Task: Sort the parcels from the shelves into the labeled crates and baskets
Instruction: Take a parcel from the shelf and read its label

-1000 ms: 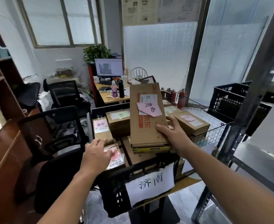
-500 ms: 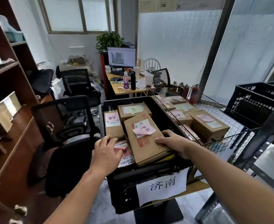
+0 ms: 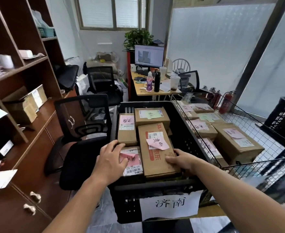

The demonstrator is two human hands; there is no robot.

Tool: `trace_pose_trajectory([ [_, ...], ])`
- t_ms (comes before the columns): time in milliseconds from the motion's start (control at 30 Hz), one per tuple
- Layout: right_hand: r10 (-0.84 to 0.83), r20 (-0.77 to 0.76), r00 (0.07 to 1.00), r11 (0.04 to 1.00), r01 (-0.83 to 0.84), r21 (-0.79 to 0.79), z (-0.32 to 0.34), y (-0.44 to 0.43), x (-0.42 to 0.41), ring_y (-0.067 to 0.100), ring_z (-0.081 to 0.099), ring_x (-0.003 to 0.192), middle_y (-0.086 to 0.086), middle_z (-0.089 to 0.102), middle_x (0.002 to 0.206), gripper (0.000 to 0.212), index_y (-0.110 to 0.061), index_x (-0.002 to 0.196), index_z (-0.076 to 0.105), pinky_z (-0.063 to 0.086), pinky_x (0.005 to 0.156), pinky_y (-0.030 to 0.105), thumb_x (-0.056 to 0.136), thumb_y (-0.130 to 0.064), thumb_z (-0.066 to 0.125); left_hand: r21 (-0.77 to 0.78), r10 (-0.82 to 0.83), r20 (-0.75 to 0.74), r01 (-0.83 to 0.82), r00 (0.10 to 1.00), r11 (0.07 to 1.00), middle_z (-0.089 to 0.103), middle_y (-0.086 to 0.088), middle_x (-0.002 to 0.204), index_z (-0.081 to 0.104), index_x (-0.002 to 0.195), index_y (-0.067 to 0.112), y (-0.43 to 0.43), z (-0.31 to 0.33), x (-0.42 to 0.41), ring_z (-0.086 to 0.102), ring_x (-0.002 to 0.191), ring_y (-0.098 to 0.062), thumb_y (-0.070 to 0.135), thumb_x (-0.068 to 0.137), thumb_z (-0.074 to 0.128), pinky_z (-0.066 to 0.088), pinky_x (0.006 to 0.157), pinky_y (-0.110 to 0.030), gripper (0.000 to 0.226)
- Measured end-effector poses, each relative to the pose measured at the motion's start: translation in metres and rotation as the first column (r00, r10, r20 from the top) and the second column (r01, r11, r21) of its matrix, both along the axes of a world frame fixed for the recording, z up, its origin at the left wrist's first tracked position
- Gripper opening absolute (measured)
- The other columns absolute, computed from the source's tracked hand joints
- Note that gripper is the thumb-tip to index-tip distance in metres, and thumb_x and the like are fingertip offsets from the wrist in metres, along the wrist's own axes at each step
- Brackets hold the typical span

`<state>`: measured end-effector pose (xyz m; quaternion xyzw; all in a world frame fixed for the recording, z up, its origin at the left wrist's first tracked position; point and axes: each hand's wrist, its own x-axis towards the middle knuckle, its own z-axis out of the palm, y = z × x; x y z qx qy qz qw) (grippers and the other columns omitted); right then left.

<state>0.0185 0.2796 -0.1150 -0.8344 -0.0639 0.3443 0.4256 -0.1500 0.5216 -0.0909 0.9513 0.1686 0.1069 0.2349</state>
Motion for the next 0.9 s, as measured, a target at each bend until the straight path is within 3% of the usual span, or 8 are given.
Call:
trace_pose_trajectory([
  [167,0.035,0.004,0.999,0.998,-0.035,0.046,-0.001,0.006,0.009,0.024,0.063,0.113,0.002,0.059,0.123,0.103,-0.029,0.162,0.008,0.05,0.105,0.044,0.088,-0.019,0.079,0.064,0.033,-0.08,-0.028,0.996,0.998,0.016,0.004,0.16,0.032,0.15,0.03,-0.001,0.005,0.009,0.008,0.145,-0.02,0.042,0.094,0.052,0.023,0.116,-0.045,0.061],
  [267,0.051,0.006,0.999,0.998,-0.051,0.041,-0.003,0.01,0.01,0.025,0.061,0.117,0.003,0.061,0.127,0.116,-0.031,0.161,0.002,0.047,0.108,0.046,0.081,-0.027,0.085,0.088,0.061,-0.099,-0.052,0.993,0.995,0.015,0.003,0.161,0.032,0.15,0.032,-0.006,0.008,0.016,0.011,0.143,-0.023,0.044,0.094,0.051,0.024,0.115,-0.045,0.06],
  [533,0.089,0.034,0.995,0.995,-0.087,-0.057,-0.012,0.013,0.01,0.028,0.06,0.121,0.007,0.057,0.138,0.119,-0.038,0.16,-0.001,0.045,0.11,0.052,0.077,-0.043,0.084,0.147,0.083,-0.133,-0.063,0.988,0.987,0.017,0.004,0.16,0.029,0.15,0.034,-0.006,0.006,0.021,0.013,0.14,-0.024,0.045,0.094,0.049,0.027,0.113,-0.043,0.06],
  [667,0.088,0.122,0.989,0.992,-0.076,-0.096,-0.011,0.013,0.006,0.026,0.057,0.125,0.006,0.055,0.143,0.11,-0.031,0.161,0.006,0.045,0.11,0.046,0.082,-0.042,0.081,0.151,0.049,-0.122,-0.03,0.991,0.988,0.021,0.003,0.159,0.029,0.151,0.031,-0.008,0.006,0.022,0.016,0.136,-0.026,0.041,0.094,0.049,0.027,0.115,-0.039,0.061],
  [800,0.095,0.267,0.959,0.984,-0.049,-0.172,-0.008,0.013,0.001,0.022,0.058,0.124,0.003,0.059,0.14,0.095,-0.026,0.158,0.027,0.048,0.106,0.037,0.082,-0.046,0.081,0.151,0.006,-0.082,0.007,0.997,0.989,0.028,0.002,0.157,0.03,0.151,0.028,-0.008,0.01,0.025,0.018,0.141,-0.023,0.04,0.094,0.049,0.025,0.116,-0.039,0.061],
  [900,0.16,0.358,0.92,0.96,-0.06,-0.275,0.003,0.011,-0.004,0.024,0.056,0.126,0.005,0.056,0.143,0.084,-0.023,0.154,0.034,0.048,0.106,0.039,0.086,-0.051,0.075,0.145,-0.058,-0.044,0.063,0.997,0.987,0.035,0.005,0.153,0.033,0.15,0.027,-0.01,0.014,0.027,0.024,0.141,-0.02,0.041,0.094,0.051,0.024,0.116,-0.037,0.06],
])
